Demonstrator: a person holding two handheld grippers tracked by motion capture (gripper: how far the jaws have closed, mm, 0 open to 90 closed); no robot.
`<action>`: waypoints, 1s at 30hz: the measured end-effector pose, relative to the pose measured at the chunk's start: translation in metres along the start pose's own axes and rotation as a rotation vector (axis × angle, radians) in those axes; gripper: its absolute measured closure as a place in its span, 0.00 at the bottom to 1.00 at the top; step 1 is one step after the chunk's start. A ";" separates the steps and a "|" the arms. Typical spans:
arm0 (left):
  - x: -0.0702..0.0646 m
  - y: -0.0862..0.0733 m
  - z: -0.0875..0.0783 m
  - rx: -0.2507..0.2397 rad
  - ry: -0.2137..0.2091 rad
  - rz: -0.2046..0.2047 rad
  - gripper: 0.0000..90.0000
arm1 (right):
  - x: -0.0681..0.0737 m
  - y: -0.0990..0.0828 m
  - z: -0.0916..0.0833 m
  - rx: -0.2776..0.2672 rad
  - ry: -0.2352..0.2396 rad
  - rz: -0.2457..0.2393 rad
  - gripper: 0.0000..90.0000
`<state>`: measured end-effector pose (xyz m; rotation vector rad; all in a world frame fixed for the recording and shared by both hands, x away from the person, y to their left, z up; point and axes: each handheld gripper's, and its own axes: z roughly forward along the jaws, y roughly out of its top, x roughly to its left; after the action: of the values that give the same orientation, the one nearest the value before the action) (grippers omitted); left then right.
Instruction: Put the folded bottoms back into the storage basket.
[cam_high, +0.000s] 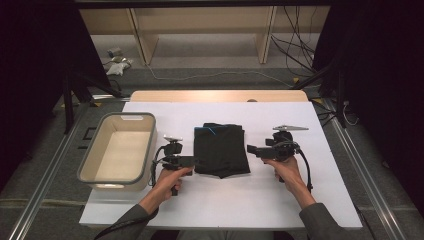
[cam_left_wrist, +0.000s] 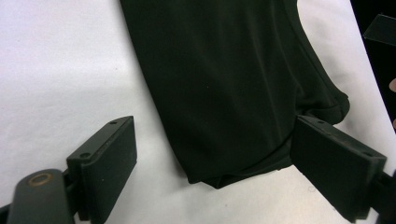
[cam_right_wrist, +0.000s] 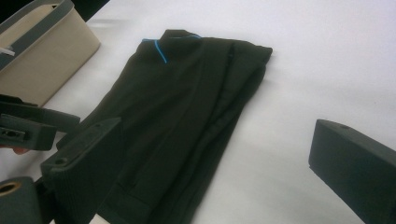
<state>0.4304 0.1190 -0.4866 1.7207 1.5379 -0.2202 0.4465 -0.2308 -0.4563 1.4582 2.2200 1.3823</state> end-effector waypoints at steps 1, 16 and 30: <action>0.000 0.000 0.001 -0.005 -0.006 -0.008 0.16 | 0.001 0.000 0.001 0.004 -0.003 0.000 0.05; -0.004 0.004 0.012 0.013 -0.043 -0.023 0.37 | 0.005 0.000 0.008 0.024 0.015 0.010 0.08; -0.001 0.003 0.016 -0.018 -0.031 -0.037 0.88 | 0.003 0.030 0.046 0.118 -0.002 0.081 0.08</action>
<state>0.4388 0.1081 -0.4947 1.6678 1.5460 -0.2501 0.4899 -0.1978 -0.4586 1.6036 2.3012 1.2908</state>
